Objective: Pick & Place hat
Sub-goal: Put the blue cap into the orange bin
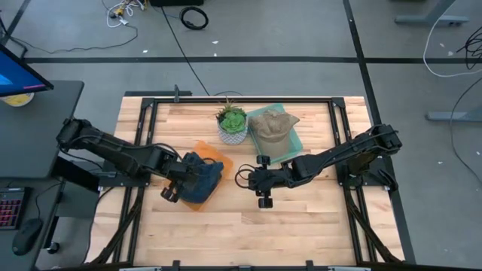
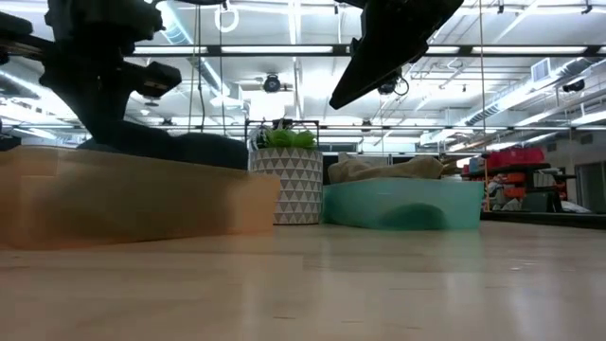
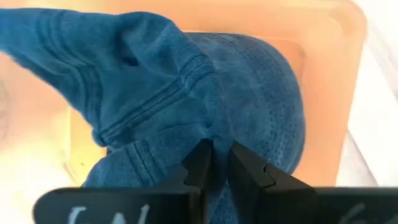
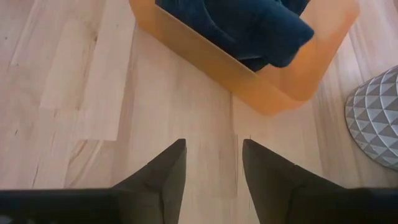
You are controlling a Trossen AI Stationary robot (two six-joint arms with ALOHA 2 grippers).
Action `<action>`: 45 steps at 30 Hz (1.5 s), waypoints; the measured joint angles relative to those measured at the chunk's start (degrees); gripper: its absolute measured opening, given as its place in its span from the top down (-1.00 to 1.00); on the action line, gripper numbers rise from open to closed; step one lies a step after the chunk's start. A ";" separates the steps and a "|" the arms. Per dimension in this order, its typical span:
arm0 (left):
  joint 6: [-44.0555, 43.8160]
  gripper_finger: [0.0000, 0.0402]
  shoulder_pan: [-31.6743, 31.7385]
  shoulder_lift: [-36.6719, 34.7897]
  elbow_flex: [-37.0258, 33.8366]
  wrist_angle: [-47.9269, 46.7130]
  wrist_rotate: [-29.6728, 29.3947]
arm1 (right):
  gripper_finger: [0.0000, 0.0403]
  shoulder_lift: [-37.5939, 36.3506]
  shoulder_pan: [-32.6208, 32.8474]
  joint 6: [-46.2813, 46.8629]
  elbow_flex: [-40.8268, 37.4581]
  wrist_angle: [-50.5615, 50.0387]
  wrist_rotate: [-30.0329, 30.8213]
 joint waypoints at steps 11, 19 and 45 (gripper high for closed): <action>-0.53 0.32 2.01 0.66 -0.02 9.48 -5.60 | 0.21 0.00 0.00 0.00 0.00 0.99 0.00; -12.87 0.14 0.73 0.50 5.36 6.98 -8.26 | 0.21 0.00 0.00 0.00 0.00 0.95 0.00; -26.69 0.99 5.41 0.63 -11.25 16.80 -17.04 | 0.21 0.00 -0.61 -0.15 0.00 1.61 0.00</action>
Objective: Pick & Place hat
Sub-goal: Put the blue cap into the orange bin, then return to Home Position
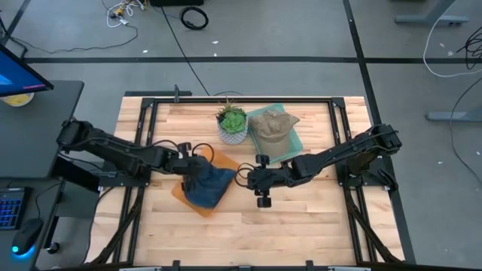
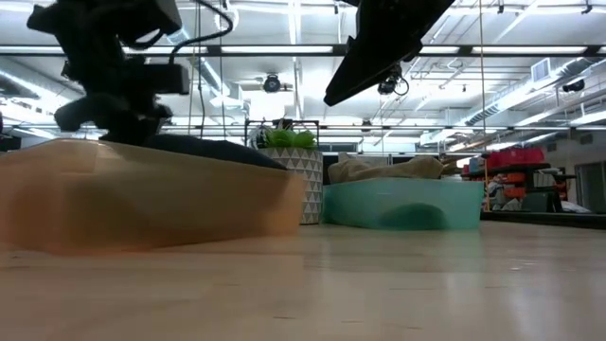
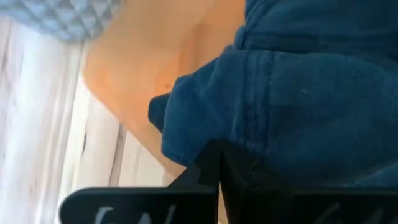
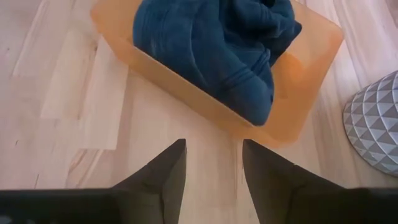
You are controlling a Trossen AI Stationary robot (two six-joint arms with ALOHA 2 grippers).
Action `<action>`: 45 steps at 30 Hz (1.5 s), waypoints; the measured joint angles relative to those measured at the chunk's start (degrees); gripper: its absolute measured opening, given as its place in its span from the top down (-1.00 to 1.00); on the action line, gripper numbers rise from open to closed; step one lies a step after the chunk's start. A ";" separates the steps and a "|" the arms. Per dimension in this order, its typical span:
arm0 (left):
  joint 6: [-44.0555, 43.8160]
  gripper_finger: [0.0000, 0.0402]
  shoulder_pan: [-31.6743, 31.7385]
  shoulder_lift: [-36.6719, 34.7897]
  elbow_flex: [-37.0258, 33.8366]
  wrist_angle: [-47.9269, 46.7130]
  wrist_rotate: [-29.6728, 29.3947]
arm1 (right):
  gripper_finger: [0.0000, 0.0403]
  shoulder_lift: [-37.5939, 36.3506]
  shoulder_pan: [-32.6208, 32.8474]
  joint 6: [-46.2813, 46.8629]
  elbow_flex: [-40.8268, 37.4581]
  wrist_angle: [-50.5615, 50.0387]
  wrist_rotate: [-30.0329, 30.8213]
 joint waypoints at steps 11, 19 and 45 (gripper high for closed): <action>-3.27 0.99 2.07 -0.79 -0.14 -3.30 0.45 | 0.21 0.02 -0.11 0.11 -0.02 -0.02 0.00; -3.76 0.97 2.06 -0.80 12.87 -19.38 0.59 | 0.21 -2.53 -0.11 3.43 0.44 -3.06 -0.03; 6.03 0.91 2.15 -46.04 -6.97 6.70 -1.23 | 0.21 -52.27 -2.92 1.10 -33.84 14.07 2.90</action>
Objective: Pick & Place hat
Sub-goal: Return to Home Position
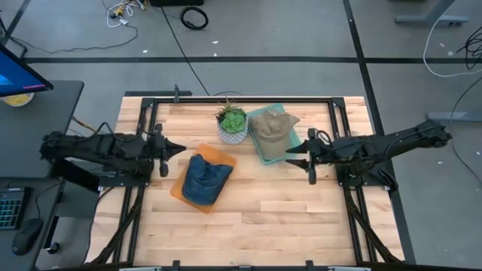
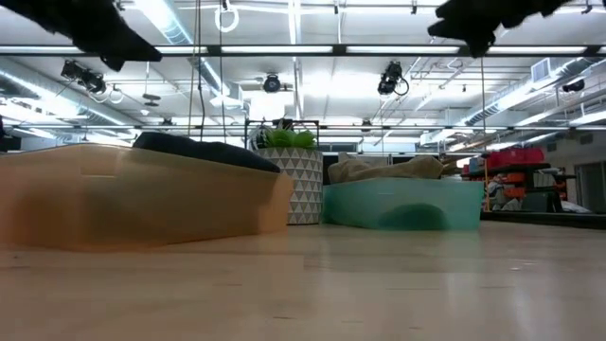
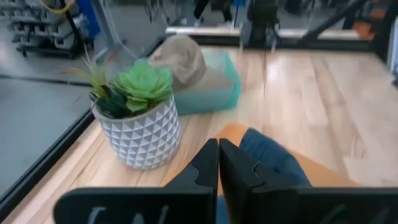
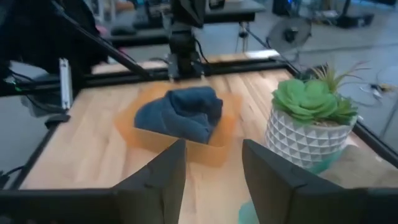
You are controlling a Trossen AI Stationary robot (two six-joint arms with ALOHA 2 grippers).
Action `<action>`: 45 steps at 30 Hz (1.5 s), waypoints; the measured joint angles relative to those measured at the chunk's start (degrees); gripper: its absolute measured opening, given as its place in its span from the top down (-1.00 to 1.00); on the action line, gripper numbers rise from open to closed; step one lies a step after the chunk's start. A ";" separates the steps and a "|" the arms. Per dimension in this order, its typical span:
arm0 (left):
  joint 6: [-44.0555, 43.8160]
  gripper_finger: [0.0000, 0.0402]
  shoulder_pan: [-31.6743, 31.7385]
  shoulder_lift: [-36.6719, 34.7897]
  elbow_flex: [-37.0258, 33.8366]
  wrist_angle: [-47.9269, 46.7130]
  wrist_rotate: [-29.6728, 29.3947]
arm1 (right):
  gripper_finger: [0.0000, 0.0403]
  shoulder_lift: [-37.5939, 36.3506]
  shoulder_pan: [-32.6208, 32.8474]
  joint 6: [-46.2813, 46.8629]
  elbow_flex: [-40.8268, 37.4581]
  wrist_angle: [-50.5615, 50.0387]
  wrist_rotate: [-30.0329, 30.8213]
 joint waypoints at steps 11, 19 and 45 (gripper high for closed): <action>2.69 0.91 0.00 -19.28 -10.03 6.36 -1.68 | 0.21 -19.56 -5.30 -1.17 -13.20 2.70 -1.43; 2.47 0.91 0.00 -25.86 -22.55 17.77 -0.64 | 0.21 -30.07 -6.59 -2.05 -23.23 9.43 -1.61; 5.68 0.91 0.09 -25.47 -30.26 28.59 6.11 | 0.21 -40.76 -6.57 -3.93 -34.09 10.54 -1.44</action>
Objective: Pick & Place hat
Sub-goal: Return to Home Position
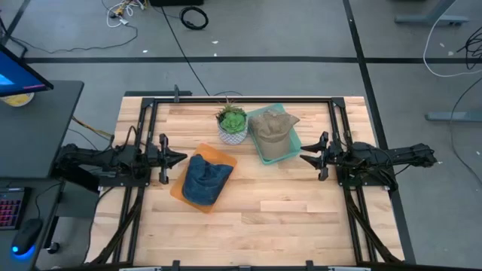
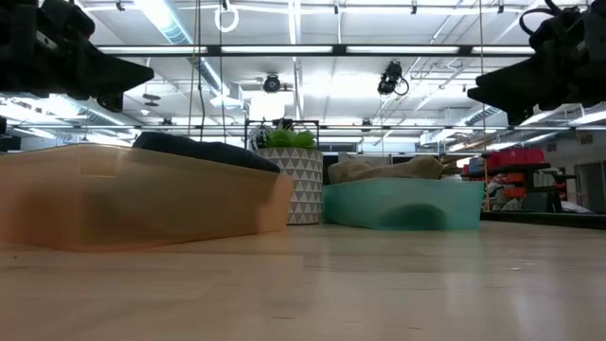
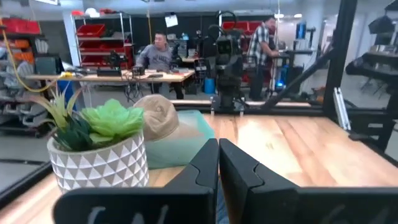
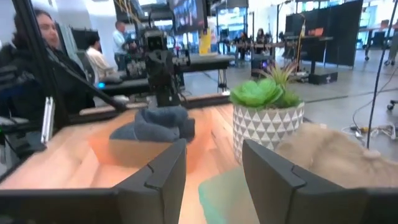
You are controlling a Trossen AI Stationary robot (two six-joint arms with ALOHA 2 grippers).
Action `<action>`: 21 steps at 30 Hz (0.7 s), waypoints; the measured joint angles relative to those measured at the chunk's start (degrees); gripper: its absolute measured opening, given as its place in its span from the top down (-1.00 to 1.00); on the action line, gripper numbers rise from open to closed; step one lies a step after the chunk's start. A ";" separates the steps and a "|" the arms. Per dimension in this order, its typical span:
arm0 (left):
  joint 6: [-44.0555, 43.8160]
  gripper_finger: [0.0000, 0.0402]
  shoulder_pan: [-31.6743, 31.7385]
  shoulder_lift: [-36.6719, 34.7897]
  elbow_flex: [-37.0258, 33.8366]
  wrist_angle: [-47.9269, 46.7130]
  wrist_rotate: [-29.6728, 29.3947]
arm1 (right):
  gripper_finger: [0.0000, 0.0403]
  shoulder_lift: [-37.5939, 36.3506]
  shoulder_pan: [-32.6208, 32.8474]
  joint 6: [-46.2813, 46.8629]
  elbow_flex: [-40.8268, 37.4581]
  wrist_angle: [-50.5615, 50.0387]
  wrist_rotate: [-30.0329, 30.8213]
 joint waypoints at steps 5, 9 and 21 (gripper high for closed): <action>0.57 0.91 0.00 0.91 0.00 -0.22 -0.04 | 0.21 0.04 0.00 3.46 0.04 -0.05 -0.04; 1.19 0.91 0.00 0.95 0.00 -0.29 -0.15 | 0.21 0.04 0.00 5.93 0.04 -0.10 -0.06; 1.19 0.91 0.00 0.97 -0.04 0.10 -0.19 | 0.21 0.07 0.00 5.99 0.04 -0.11 -0.04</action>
